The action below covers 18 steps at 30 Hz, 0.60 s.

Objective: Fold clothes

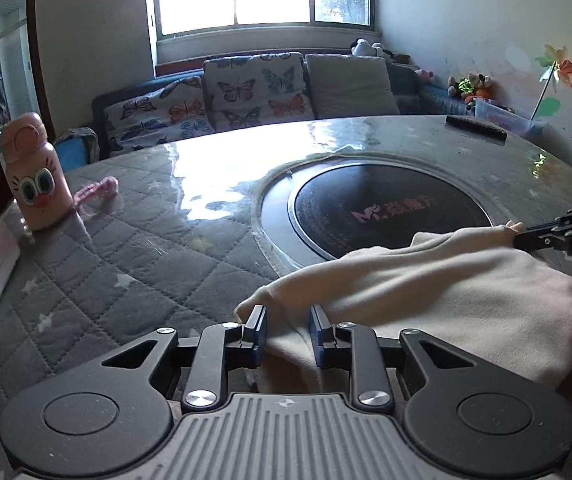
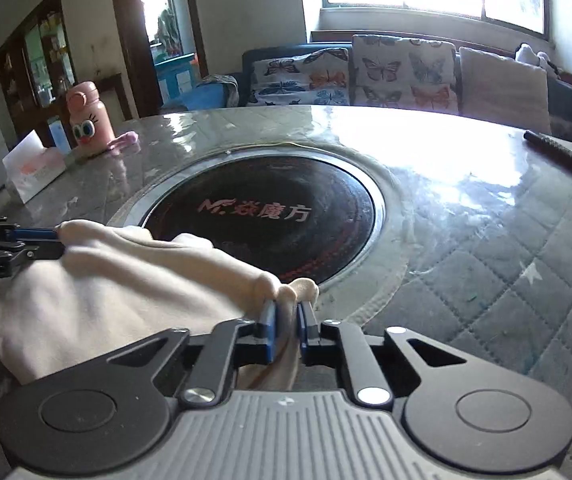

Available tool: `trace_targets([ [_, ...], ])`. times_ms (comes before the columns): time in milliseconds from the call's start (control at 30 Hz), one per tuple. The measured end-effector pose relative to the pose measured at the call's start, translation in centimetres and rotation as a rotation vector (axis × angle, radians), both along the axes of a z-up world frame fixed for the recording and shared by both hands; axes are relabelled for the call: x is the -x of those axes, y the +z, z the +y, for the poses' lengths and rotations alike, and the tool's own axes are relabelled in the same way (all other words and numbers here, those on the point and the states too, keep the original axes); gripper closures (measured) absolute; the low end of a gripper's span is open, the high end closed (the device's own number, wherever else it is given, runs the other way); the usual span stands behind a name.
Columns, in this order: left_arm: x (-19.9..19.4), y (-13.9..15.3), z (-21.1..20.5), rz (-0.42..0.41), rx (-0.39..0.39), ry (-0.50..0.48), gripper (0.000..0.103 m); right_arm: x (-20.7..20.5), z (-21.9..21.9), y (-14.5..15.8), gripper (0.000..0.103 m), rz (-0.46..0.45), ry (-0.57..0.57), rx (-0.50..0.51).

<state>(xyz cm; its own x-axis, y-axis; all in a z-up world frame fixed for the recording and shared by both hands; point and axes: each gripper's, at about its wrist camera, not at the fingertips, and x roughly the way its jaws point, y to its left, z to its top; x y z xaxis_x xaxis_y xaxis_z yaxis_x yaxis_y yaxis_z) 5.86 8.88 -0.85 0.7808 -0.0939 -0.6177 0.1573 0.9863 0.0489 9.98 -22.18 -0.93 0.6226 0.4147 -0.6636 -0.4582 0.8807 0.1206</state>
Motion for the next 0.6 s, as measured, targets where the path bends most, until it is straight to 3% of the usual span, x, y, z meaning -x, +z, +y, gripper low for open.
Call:
trace_targets([
  [100,0.3,1.2,-0.2,-0.024,0.011,-0.004,0.077,0.1,-0.3,1.3,0.082,-0.03,-0.018,-0.008],
  [233,-0.2,2.3,-1.8,-0.04,0.039,-0.059,0.078,0.2,0.9,2.3,0.082,-0.042,0.05,-0.021],
  [400,-2.1,1.3,-3.8,-0.001,0.02,-0.102,0.078,-0.7,4.4,1.9,0.082,-0.002,0.173,-0.03],
  [600,-3.9,-0.1,-3.7,0.03,0.028,-0.08,0.077,-2.7,7.9,0.3,0.083,0.037,0.205,0.002],
])
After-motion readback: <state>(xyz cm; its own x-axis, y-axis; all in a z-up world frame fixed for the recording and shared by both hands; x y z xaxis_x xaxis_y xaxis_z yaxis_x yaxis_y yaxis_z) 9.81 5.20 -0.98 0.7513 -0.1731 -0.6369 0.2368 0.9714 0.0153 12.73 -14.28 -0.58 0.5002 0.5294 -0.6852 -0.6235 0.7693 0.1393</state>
